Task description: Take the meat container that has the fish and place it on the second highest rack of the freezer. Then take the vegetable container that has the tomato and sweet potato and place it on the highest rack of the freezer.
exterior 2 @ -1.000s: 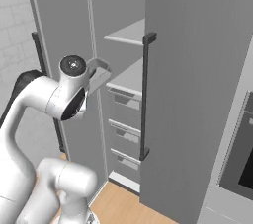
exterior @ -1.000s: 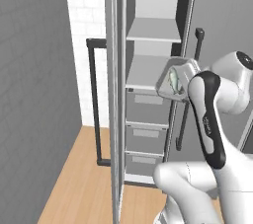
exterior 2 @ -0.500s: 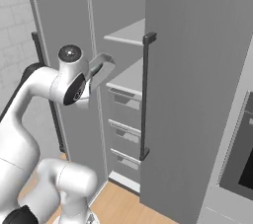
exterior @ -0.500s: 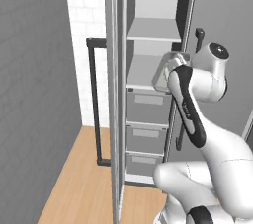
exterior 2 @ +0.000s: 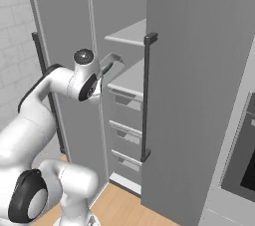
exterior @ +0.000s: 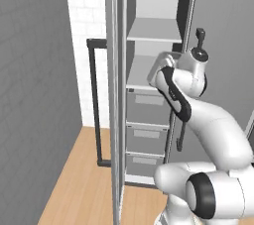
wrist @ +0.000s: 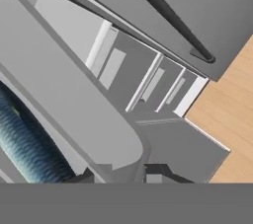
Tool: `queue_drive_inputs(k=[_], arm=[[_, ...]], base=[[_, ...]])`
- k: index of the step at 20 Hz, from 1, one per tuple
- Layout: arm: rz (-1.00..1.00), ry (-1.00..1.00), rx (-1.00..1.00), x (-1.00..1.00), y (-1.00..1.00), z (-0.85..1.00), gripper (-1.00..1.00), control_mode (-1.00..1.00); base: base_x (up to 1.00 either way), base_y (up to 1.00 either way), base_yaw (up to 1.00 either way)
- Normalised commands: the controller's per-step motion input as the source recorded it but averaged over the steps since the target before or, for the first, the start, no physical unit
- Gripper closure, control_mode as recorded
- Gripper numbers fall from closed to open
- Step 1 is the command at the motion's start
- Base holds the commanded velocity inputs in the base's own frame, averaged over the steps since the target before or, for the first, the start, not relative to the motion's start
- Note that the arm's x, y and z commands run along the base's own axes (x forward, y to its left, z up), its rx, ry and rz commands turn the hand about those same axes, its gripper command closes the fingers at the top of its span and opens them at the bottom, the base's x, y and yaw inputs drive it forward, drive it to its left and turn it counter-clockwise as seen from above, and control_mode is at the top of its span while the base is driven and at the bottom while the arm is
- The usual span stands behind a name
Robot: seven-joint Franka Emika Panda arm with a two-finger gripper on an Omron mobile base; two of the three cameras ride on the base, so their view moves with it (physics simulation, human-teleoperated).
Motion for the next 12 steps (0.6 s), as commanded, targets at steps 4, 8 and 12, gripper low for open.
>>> queue_drive_inputs(k=[4, 8, 12], arm=[[0.00, 0.00, 0.00, 0.68, 0.00, -0.14, 1.00, -1.00], [0.00, 0.00, 0.00, 0.33, -0.03, -0.08, 1.00, -1.00], [0.00, 0.00, 0.00, 0.21, -0.16, -0.01, 1.00, -1.00]], base=[[0.00, 0.00, 0.00], [0.00, 0.00, 0.00], [0.00, 0.00, 0.00]])
